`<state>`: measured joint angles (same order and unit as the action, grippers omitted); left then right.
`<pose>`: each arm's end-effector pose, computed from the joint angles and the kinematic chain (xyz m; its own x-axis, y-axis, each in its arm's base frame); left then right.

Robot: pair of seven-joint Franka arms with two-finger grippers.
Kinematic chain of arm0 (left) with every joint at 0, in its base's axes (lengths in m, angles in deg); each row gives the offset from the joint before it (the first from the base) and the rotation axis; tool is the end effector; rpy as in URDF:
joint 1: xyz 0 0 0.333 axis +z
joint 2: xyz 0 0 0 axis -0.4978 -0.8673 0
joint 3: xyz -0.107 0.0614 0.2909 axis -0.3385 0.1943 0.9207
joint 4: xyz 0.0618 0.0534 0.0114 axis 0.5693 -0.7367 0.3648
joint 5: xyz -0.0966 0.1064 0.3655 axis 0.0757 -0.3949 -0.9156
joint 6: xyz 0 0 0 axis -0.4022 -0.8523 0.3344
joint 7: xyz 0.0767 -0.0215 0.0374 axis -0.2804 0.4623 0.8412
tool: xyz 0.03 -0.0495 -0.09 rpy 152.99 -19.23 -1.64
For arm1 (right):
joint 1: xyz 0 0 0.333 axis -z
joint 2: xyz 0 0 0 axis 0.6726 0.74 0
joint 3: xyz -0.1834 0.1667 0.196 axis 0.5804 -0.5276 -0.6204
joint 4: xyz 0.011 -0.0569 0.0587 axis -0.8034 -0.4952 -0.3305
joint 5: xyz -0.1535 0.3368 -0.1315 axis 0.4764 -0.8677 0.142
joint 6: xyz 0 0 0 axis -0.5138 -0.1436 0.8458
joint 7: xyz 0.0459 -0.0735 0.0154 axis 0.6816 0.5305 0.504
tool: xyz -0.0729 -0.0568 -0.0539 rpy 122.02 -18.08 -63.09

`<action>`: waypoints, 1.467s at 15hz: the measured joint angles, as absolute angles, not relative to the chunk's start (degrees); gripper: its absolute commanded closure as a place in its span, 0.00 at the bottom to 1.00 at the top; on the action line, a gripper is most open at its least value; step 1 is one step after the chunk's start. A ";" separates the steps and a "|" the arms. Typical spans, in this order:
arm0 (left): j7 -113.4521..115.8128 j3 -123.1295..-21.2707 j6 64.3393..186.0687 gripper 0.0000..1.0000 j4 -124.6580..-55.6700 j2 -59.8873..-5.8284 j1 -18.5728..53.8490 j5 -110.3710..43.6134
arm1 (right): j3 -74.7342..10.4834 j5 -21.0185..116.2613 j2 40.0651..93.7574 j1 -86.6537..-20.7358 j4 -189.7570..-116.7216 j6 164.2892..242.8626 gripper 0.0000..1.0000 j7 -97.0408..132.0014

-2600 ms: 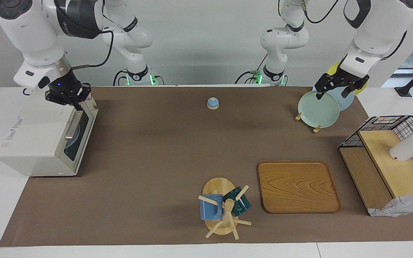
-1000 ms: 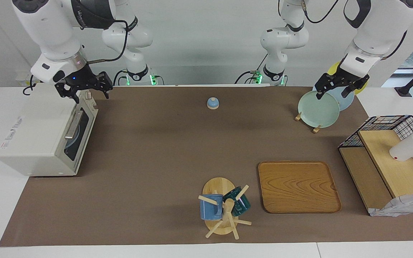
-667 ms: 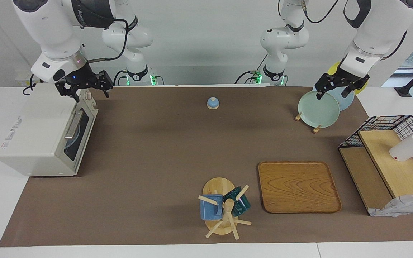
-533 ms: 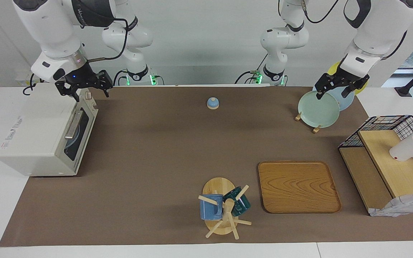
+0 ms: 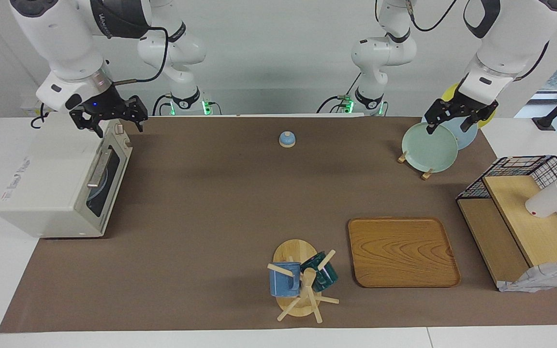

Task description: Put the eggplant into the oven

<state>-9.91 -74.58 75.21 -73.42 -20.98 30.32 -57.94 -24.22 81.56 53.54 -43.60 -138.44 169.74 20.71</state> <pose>0.5378 -0.0487 0.6207 0.9992 -0.0103 -0.0384 -0.0101 -0.9999 0.0055 0.5517 -0.0006 0.6079 0.9706 0.2000 -0.1337 0.2061 -0.9780 0.0334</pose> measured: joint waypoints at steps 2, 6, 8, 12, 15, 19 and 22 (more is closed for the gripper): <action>-9.91 -74.58 75.21 0.00 -73.42 -20.98 30.32 -57.94 | -24.22 81.56 53.52 -43.61 -138.42 169.74 0.00 20.71; -9.91 -74.59 75.21 0.00 -73.42 -20.98 30.32 -57.94 | -24.20 81.53 53.45 -43.38 -138.37 169.75 0.00 20.71; -9.91 -74.59 75.21 0.00 -73.42 -20.98 30.32 -57.94 | -24.11 80.14 53.40 -43.07 -138.35 169.78 0.00 20.71; -9.91 -74.58 75.21 0.00 -73.42 -20.98 30.32 -57.94 | -24.11 77.75 53.39 -42.99 -138.28 170.76 0.00 20.71; -9.91 -74.58 75.21 0.00 -73.42 -20.98 30.33 -57.94 | -24.11 77.75 53.39 -42.96 -138.27 171.03 0.00 20.71; -9.91 -74.58 75.21 0.00 -73.42 -20.98 30.33 -57.94 | -24.10 78.45 53.39 -42.89 -138.27 172.30 0.00 20.71; -9.91 -74.58 75.21 0.00 -73.42 -20.98 30.33 -57.94 | -24.10 78.57 53.39 -42.88 -138.27 172.30 0.00 20.71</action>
